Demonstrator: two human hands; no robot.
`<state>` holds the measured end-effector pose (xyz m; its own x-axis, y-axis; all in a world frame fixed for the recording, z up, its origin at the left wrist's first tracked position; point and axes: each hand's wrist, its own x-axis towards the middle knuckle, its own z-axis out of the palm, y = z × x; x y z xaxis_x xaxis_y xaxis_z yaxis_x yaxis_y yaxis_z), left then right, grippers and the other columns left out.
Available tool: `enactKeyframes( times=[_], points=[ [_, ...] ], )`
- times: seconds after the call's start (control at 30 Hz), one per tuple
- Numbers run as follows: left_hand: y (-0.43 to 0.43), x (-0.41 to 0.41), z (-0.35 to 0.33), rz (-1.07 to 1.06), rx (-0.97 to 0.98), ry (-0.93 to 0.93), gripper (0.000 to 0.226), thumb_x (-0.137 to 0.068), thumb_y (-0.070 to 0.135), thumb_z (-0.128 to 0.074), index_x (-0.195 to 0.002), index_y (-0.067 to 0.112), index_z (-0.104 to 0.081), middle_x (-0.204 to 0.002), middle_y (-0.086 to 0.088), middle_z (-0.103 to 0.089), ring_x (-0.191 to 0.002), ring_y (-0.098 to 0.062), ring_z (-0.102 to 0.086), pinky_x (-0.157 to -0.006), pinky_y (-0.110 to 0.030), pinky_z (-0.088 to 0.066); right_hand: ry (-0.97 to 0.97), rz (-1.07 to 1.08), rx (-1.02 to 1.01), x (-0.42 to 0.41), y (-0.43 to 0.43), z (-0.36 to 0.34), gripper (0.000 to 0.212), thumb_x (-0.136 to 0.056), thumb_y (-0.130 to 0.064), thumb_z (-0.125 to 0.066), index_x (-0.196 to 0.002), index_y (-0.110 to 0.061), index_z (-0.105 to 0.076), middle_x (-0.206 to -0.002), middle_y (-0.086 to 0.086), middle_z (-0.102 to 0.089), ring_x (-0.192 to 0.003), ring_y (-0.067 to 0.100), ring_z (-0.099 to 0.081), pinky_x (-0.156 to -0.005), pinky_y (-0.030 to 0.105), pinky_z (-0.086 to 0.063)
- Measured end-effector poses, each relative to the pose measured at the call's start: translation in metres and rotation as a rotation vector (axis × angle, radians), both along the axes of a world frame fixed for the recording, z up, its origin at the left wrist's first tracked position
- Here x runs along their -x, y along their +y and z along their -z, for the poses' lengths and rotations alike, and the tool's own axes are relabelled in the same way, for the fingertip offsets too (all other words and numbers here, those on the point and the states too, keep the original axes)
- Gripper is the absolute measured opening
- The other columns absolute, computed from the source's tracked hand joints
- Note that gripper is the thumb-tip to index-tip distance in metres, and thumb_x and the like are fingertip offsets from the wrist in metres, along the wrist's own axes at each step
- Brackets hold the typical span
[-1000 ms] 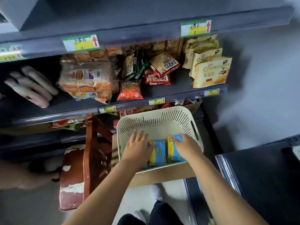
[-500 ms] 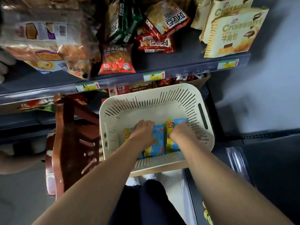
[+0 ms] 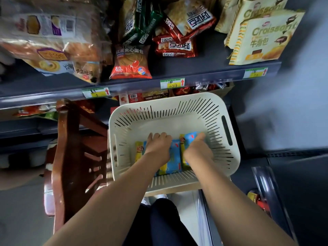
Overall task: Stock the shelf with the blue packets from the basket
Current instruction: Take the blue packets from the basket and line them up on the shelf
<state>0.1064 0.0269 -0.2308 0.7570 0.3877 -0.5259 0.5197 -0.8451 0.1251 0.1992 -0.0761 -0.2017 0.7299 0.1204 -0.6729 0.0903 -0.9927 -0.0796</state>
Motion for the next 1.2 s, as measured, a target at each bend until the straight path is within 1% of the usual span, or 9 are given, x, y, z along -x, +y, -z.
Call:
enactKeyframes(
  times=[0.07, 0.17, 0.3, 0.4, 0.53, 0.67, 0.8, 0.93, 1.2],
  points=[
    [0.003, 0.005, -0.01, -0.115, 0.092, -0.017, 0.036, -0.086, 0.02, -0.069, -0.119, 0.014, -0.054, -0.121, -0.01, -0.059, -0.113, -0.033, -0.055, -0.099, -0.041, -0.043, 0.023, 0.063, -0.104, 0.002, -0.006, -0.011, 0.069, -0.09, -0.005, -0.062, -0.148, -0.009, -0.025, -0.12, 0.015, -0.064, -0.111, 0.035, -0.065, -0.077, 0.035, -0.048],
    [0.018, 0.012, -0.039, -0.411, 0.316, -0.034, 0.026, -0.084, 0.018, -0.07, -0.105, 0.014, -0.054, -0.107, -0.012, -0.064, -0.091, -0.03, -0.058, -0.07, -0.032, -0.041, -0.062, 0.118, -0.374, 0.004, -0.023, -0.023, 0.019, -0.082, -0.001, -0.059, -0.093, -0.013, -0.05, -0.081, 0.004, -0.051, -0.076, 0.027, -0.052, -0.058, 0.028, -0.036],
    [0.036, 0.023, -0.088, -0.721, 0.452, -0.154, 0.032, -0.077, 0.017, -0.084, -0.096, 0.017, -0.059, -0.095, -0.009, -0.063, -0.083, -0.026, -0.061, -0.072, -0.034, -0.052, -0.088, 0.224, -0.645, 0.01, -0.04, -0.063, 0.023, -0.087, -0.004, -0.059, -0.107, -0.016, -0.064, -0.097, -0.004, -0.061, -0.092, 0.022, -0.059, -0.078, 0.032, -0.046],
    [0.04, 0.033, -0.127, -0.96, 0.571, -0.299, 0.028, -0.081, 0.009, -0.082, -0.101, 0.015, -0.063, -0.09, -0.011, -0.067, -0.08, -0.029, -0.068, -0.08, -0.048, -0.063, -0.08, 0.343, -0.824, 0.002, -0.045, -0.101, 0.025, -0.09, -0.009, -0.06, -0.11, -0.024, -0.066, -0.1, -0.007, -0.066, -0.097, 0.024, -0.067, -0.078, 0.039, -0.057],
    [0.034, 0.046, -0.181, -1.232, 0.814, -0.556, 0.037, -0.087, -0.01, -0.071, -0.121, 0.004, -0.066, -0.108, -0.022, -0.073, -0.091, -0.037, -0.073, -0.086, -0.057, -0.06, -0.155, 0.487, -1.087, -0.013, -0.05, -0.154, 0.026, -0.087, -0.014, -0.074, -0.111, -0.024, -0.067, -0.11, -0.002, -0.069, -0.098, 0.013, -0.068, -0.068, 0.013, -0.05],
    [0.022, 0.051, -0.225, -1.222, 0.929, -0.654, 0.022, -0.087, -0.012, -0.067, -0.099, 0.006, -0.068, -0.101, -0.023, -0.074, -0.09, -0.037, -0.072, -0.091, -0.055, -0.059, -0.041, 0.748, -1.358, -0.013, -0.057, -0.198, 0.021, -0.084, -0.014, -0.08, -0.103, -0.022, -0.075, -0.105, 0.006, -0.077, -0.1, 0.023, -0.075, -0.084, 0.04, -0.063],
    [0.01, 0.052, -0.258, -1.125, 0.955, -0.722, 0.021, -0.085, -0.008, -0.072, -0.093, 0.011, -0.07, -0.094, -0.017, -0.077, -0.088, -0.035, -0.076, -0.085, -0.05, -0.062, 0.037, 0.855, -1.492, -0.002, -0.074, -0.237, 0.009, -0.085, -0.012, -0.08, -0.094, -0.015, -0.08, -0.103, 0.02, -0.077, -0.105, 0.042, -0.072, -0.093, 0.059, -0.057],
    [-0.005, 0.059, -0.28, -1.033, 1.024, -0.818, 0.019, -0.087, -0.008, -0.071, -0.096, 0.008, -0.067, -0.085, -0.01, -0.077, -0.075, -0.023, -0.076, -0.072, -0.036, -0.062, -0.011, 0.859, -1.558, 0.019, -0.098, -0.263, 0.011, -0.089, -0.005, -0.076, -0.085, -0.016, -0.079, -0.094, 0.015, -0.079, -0.089, 0.028, -0.076, -0.084, 0.049, -0.06],
    [-0.06, 0.099, -0.3, -0.888, 1.166, -0.813, 0.021, -0.087, -0.006, -0.071, -0.105, 0.004, -0.066, -0.104, -0.026, -0.074, -0.093, -0.039, -0.072, -0.087, -0.048, -0.06, -0.24, 0.969, -1.612, 0.104, -0.169, -0.281, 0.014, -0.09, -0.008, -0.077, -0.102, -0.014, -0.077, -0.09, 0.005, -0.078, -0.086, 0.021, -0.074, -0.066, 0.032, -0.056]
  ],
)
